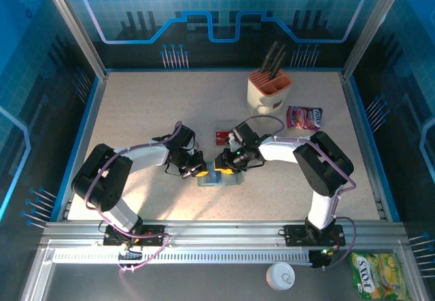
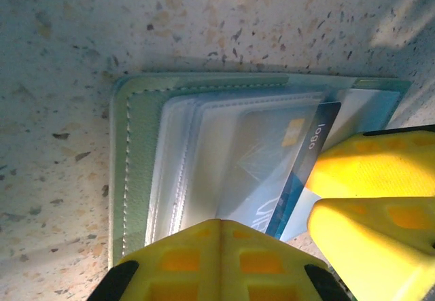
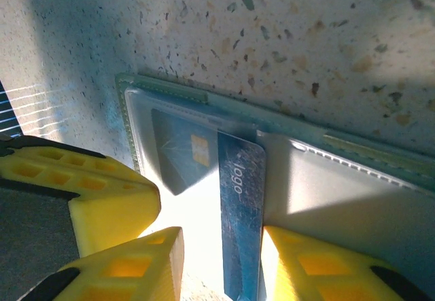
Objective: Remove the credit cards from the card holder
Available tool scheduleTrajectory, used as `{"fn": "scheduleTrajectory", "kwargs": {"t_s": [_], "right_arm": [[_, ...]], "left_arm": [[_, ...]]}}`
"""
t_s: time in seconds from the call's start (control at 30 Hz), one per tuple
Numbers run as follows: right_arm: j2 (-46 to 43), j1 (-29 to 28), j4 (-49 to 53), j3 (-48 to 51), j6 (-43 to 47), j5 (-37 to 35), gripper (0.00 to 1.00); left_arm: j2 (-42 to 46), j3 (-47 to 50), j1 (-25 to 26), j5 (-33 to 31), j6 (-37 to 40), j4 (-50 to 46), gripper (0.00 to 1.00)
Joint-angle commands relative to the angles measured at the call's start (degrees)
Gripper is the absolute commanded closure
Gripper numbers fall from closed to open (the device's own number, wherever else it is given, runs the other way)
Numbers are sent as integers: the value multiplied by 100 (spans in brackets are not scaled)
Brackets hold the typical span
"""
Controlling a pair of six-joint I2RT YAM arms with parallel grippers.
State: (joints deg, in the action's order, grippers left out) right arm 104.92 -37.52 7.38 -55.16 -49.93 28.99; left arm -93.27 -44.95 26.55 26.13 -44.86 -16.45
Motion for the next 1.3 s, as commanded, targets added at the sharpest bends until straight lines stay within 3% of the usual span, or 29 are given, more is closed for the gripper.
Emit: {"fn": "scheduleTrajectory", "kwargs": {"t_s": [0.0, 0.43, 0.87, 1.27], "right_arm": [[49, 34, -94, 65, -42, 124, 64], [137, 34, -123, 80, -62, 115, 67], [-95, 36, -87, 110, -47, 38, 84], [-583, 242, 86, 381, 89, -203, 90]], "left_arm": [[-137, 50, 35, -64, 92, -149, 100], [-173, 65, 30, -37, 67, -104, 100], [-156, 67, 28, -23, 56, -70, 100], [-156, 56, 34, -32, 101, -87, 100]]}}
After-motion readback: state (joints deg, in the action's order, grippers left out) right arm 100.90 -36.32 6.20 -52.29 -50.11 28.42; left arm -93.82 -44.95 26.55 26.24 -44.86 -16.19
